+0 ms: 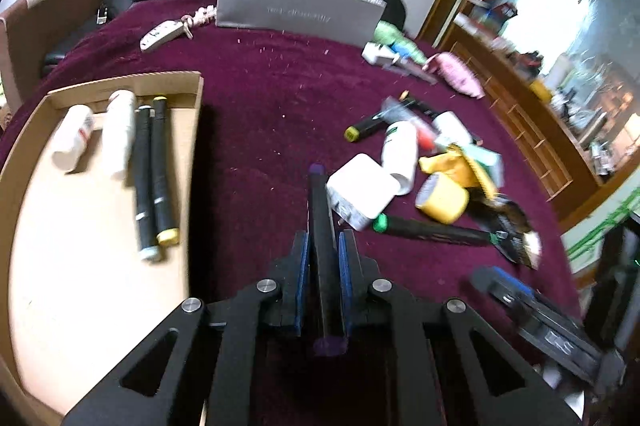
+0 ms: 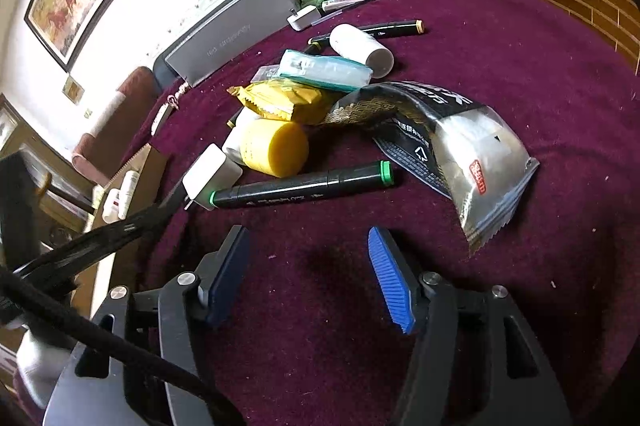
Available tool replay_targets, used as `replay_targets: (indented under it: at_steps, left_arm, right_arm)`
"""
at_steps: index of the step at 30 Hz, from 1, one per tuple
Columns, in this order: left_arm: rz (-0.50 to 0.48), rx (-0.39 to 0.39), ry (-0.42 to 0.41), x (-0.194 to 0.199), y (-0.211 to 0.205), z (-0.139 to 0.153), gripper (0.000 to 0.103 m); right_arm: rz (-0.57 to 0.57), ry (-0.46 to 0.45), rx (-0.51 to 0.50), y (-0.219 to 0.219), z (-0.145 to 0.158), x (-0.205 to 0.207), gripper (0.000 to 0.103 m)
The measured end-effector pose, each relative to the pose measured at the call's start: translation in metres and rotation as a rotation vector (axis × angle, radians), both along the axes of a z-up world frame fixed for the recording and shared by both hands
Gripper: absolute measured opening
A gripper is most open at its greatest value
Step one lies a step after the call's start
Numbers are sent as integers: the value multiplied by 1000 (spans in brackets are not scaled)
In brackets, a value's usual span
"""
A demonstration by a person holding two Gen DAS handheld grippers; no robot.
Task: Organize objects
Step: 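Move both grippers back over the clutter toward the purple-capped marker, then grasp the purple-capped black marker with the left gripper while the right gripper grasps the green-capped marker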
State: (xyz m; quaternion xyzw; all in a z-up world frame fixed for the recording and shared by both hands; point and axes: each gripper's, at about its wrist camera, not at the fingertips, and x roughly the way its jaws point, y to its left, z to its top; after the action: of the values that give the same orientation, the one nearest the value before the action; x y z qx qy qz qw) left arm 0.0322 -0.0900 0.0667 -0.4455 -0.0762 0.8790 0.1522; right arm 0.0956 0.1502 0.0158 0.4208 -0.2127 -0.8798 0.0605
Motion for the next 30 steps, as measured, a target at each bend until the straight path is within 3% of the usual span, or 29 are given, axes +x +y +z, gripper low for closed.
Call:
replay_targets:
  at_steps: [5, 9, 16, 19, 22, 26, 28, 30]
  left_arm:
    - [-24, -3, 4, 16, -6, 3, 11]
    - [-50, -13, -6, 20, 0, -3, 11]
    - [-21, -101, -24, 10, 6, -20, 13]
    - [7, -163, -37, 0, 11, -27, 26]
    - [9, -222, -29, -7, 22, -32, 32]
    - [-35, -279, -12, -7, 40, -38, 52]
    - [-69, -296, -1, -2, 44, -40, 52]
    - [-92, -264, 5, 2, 38, -36, 44]
  right_arm:
    - [104, 57, 65, -30, 37, -1, 62]
    - [156, 30, 40, -47, 51, -23, 64]
    - [294, -45, 239, -70, 33, -49, 64]
    - [349, -82, 317, -74, 23, -59, 64]
    - [368, -109, 366, -71, 11, -70, 64]
    - [373, -137, 397, -68, 3, -82, 64]
    - [379, -149, 407, -68, -3, -82, 64]
    - [387, -154, 416, -68, -1, -78, 63]
